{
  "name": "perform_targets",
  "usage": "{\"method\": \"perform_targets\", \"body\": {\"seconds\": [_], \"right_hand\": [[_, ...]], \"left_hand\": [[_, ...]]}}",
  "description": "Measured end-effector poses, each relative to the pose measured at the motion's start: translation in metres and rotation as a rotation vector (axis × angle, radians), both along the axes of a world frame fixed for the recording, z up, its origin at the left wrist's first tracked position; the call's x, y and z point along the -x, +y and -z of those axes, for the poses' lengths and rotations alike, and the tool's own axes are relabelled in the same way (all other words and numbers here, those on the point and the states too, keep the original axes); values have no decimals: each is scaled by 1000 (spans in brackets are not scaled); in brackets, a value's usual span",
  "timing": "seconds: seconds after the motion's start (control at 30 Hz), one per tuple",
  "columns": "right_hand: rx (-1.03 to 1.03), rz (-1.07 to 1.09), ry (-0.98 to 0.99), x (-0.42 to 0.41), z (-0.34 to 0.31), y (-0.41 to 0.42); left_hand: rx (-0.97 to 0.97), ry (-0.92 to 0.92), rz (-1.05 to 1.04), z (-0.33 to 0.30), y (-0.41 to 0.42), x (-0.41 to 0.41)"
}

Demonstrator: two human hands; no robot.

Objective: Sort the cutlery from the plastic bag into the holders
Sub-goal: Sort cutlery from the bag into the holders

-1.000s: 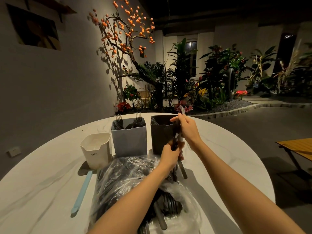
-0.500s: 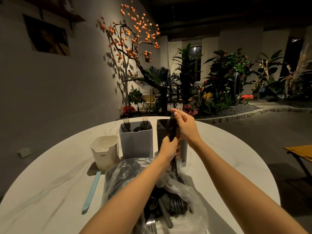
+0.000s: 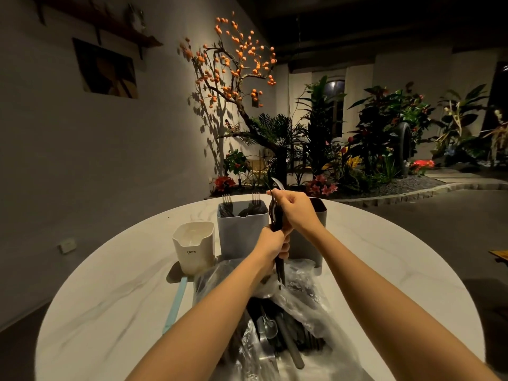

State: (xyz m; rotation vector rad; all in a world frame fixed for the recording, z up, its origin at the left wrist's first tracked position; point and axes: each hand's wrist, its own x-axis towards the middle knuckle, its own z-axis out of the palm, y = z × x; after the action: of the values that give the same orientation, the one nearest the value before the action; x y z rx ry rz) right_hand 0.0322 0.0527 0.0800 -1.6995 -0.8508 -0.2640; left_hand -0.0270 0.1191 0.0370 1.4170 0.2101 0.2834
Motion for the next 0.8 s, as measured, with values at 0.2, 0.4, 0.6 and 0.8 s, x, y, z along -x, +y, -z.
{"method": "perform_targets", "body": {"seconds": [0.2, 0.4, 0.6, 0.8], "right_hand": [[-63, -80, -41, 6, -5, 10], [32, -106, -42, 0, -8, 14], [56, -90, -24, -7, -2, 17], [28, -98, 121, -4, -3, 24]], "left_hand": [[-40, 32, 23, -3, 12, 7], [-104, 30, 43, -3, 22, 9], [-51, -55, 46, -14, 25, 14], [-14, -106, 38, -12, 29, 17]]}}
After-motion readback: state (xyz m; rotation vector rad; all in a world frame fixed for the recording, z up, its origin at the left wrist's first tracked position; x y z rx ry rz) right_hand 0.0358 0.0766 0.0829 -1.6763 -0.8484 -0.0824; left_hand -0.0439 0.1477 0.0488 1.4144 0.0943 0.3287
